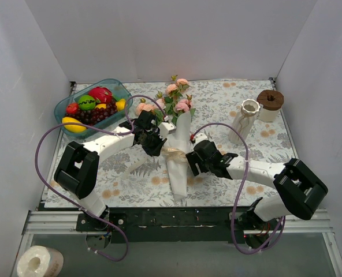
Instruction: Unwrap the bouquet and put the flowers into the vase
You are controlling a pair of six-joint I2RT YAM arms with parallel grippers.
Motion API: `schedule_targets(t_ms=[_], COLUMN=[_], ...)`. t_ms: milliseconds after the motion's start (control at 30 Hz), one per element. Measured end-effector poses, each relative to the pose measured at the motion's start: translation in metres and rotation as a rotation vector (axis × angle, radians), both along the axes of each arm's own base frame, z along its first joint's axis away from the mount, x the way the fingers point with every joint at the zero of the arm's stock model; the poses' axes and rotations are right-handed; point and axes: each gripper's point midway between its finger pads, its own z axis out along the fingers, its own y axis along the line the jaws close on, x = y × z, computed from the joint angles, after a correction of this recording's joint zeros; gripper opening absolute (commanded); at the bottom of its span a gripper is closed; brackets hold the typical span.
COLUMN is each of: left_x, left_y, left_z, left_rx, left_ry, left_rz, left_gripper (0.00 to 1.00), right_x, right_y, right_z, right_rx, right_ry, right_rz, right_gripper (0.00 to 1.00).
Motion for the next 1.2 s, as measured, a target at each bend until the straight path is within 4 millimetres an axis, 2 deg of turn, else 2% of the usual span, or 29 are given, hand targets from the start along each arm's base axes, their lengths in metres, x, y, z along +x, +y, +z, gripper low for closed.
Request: schedule_targets(t_ms=[67, 267, 300, 367, 400, 467, 500, 567, 733, 867, 1033, 1133, 1200], left_x=[0.0, 0.0, 0.0, 0.0, 0.0, 0.0, 0.0, 0.0, 0.002, 0.007, 0.013, 0.017, 0.023], left_y=[0.0, 0.0, 0.0, 0.0, 0.0, 0.0, -0.001, -0.001, -0.002, -0.005, -0.006, 0.002, 0.017], left_z=[0.0, 0.0, 0.0, 0.0, 0.0, 0.001, 0.001, 0.001, 0.004, 0.016, 0.044, 0.059, 0.066], left_rx=[0.0, -0.001, -0.001, -0.001, -0.001, -0.002, -0.003, -0.004, -0.007, -0.019, -0.049, -0.065, -0.076], left_ry=[0.002, 0.002, 0.002, 0.003, 0.003, 0.003, 0.003, 0.004, 0.007, -0.008, -0.05, -0.06, -0.053], left_rz=[0.002, 0.005, 0.006, 0.006, 0.007, 0.009, 0.01, 0.012, 0.022, 0.03, 0.049, 0.081, 0.129], left_gripper=[0.0, 0.0, 0.0, 0.0, 0.0, 0.0, 0.0, 0.0, 0.0, 0.0, 0.0, 0.0, 0.0], right_x=[0.002, 0.005, 0.006, 0.006, 0.005, 0.005, 0.004, 0.003, -0.003, -0.006, -0.007, -0.008, -0.008], right_y=[0.004, 0.016, 0.019, 0.023, 0.024, 0.025, 0.025, 0.024, 0.014, 0.002, -0.018, -0.033, -0.042], right_z=[0.001, -0.005, -0.005, -0.006, -0.006, -0.006, -0.006, -0.006, 0.007, 0.036, 0.073, 0.089, 0.097], right_rx=[0.007, 0.053, 0.064, 0.082, 0.088, 0.093, 0.096, 0.099, 0.1, 0.131, 0.164, 0.155, 0.144], right_ry=[-0.011, -0.021, -0.023, -0.023, -0.02, -0.017, -0.014, -0.011, -0.009, -0.057, -0.133, -0.159, -0.171], right_rz=[0.011, 0.034, 0.038, 0.046, 0.047, 0.05, 0.047, 0.043, 0.008, -0.034, -0.112, -0.183, -0.235], right_gripper=[0.86, 0.6, 0.5, 0.41, 0.3, 0.19, 0.1, 0.02, 0.01, 0.01, 0.01, 0.01, 0.01])
